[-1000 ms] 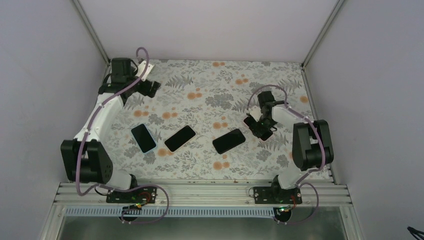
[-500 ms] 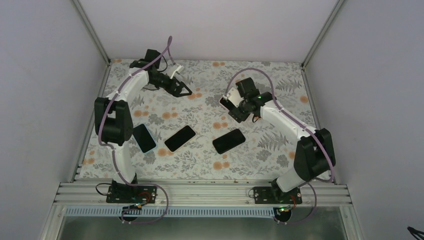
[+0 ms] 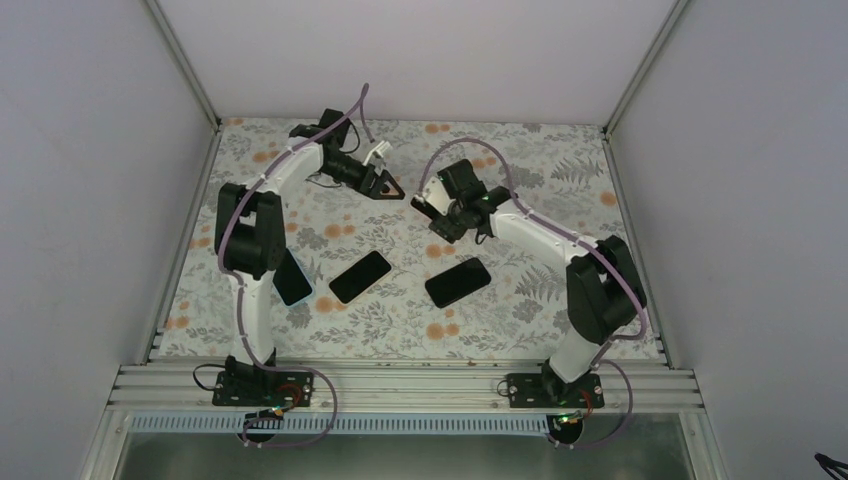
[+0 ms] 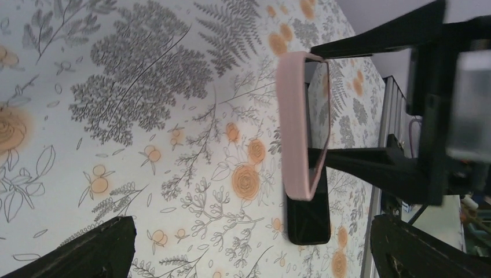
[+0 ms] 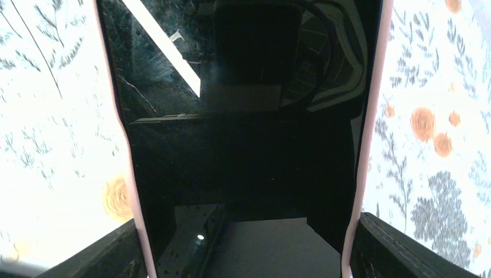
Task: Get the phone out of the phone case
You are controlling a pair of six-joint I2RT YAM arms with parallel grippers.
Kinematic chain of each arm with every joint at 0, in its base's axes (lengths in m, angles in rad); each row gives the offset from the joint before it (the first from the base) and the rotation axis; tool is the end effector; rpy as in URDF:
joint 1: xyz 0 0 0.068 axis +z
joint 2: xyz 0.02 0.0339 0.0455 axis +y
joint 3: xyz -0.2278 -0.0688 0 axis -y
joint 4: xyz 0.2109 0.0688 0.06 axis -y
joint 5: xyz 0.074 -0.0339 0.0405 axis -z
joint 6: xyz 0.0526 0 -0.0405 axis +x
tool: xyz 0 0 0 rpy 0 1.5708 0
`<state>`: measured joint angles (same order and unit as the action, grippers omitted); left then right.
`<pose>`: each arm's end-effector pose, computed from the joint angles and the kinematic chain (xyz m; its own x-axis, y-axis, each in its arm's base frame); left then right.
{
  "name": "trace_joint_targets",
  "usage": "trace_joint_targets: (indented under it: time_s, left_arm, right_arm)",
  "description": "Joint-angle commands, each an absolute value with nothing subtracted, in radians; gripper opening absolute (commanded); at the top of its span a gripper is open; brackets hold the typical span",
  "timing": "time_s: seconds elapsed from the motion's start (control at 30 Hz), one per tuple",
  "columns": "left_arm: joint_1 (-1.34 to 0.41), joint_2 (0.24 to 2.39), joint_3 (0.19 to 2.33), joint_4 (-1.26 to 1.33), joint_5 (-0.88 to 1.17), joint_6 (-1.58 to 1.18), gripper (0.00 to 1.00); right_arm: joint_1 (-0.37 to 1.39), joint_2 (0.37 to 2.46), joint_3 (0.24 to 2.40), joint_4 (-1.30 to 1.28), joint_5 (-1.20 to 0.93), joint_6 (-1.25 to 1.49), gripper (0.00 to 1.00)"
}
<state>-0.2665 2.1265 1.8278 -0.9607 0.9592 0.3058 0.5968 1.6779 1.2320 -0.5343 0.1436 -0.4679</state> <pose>0.3662 -0.1446 0.2031 -0.7573 0.3859 -0.5268 0.6514 0.3897 -0.6510 0.2778 0.1796 0.1985 -0.3921 -0.8060 -0.4434 -0.7475 0.5601 -0.3572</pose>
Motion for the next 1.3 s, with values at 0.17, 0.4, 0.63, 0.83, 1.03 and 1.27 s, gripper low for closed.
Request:
trace_joint_targets:
  time_s: [0.17, 0.4, 0.63, 0.83, 1.03, 1.27]
  left_arm:
    - [-0.279, 2.199, 1.900, -0.980, 1.012, 0.264, 1.00]
    - [-0.282, 2.213, 1.895, -1.009, 1.053, 0.280, 1.00]
    - [-0.282, 2.242, 1.926, -1.120, 1.097, 0.361, 0.84]
    - [-0.282, 2.250, 1.938, -1.116, 1.121, 0.356, 0.41]
    - [-0.282, 2.262, 1.988, -1.140, 1.148, 0.381, 0.20]
    - [-0.280, 2.258, 2.129, -1.246, 1.041, 0.435, 0.02]
  right_arm:
    - [0.695, 1.759, 1.351, -0.431, 0.204, -0.479, 0.75]
    - [0.727, 1.792, 1.390, -0.399, 0.227, -0.479, 0.78]
    - [0.732, 1.793, 1.396, -0.356, 0.269, -0.489, 0.78]
    - [0.743, 1.781, 1.404, -0.373, 0.245, -0.489, 0.78]
    - [0.759, 1.752, 1.389, -0.392, 0.234, -0.489, 0.85]
    - [0.727, 1.632, 1.358, -0.502, 0.119, -0.500, 1.00]
